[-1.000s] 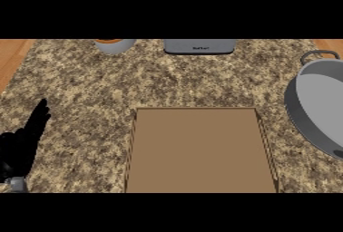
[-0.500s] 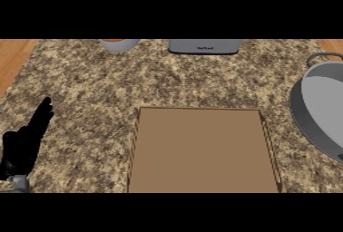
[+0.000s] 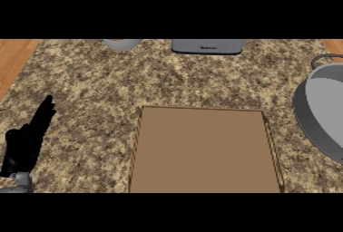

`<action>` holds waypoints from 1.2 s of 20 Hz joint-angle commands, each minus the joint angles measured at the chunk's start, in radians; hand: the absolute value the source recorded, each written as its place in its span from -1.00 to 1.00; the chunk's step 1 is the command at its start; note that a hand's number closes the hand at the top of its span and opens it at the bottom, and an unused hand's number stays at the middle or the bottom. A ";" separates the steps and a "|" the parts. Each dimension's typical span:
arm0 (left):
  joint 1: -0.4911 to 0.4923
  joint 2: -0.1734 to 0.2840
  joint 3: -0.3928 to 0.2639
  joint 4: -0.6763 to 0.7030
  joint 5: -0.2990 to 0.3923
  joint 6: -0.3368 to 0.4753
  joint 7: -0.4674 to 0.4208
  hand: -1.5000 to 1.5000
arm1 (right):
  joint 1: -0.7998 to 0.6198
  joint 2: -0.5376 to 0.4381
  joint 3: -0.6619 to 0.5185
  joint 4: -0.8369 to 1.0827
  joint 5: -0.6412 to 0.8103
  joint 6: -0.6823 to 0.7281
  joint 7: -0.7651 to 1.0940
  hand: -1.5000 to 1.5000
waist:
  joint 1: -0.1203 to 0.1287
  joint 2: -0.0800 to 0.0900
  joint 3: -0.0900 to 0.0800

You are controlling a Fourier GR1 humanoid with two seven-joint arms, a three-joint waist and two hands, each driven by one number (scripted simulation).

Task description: Pick the sweet potato from the tray and place it in the pot

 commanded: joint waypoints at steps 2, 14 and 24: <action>-0.006 -0.021 -0.004 0.049 -0.023 0.013 -0.045 0.00 | -0.143 0.085 0.064 0.264 0.137 -0.103 -0.105 1.00 | 0.002 0.003 0.000; -0.020 -0.023 0.000 0.044 -0.037 0.008 -0.012 0.00 | -0.337 0.150 -0.014 0.647 0.089 0.053 -0.230 -1.00 | -0.002 0.003 0.001; -0.012 -0.034 0.000 0.001 -0.027 0.005 0.024 0.00 | -0.381 0.112 -0.256 0.689 -0.188 0.308 -0.260 -1.00 | -0.020 -0.005 0.001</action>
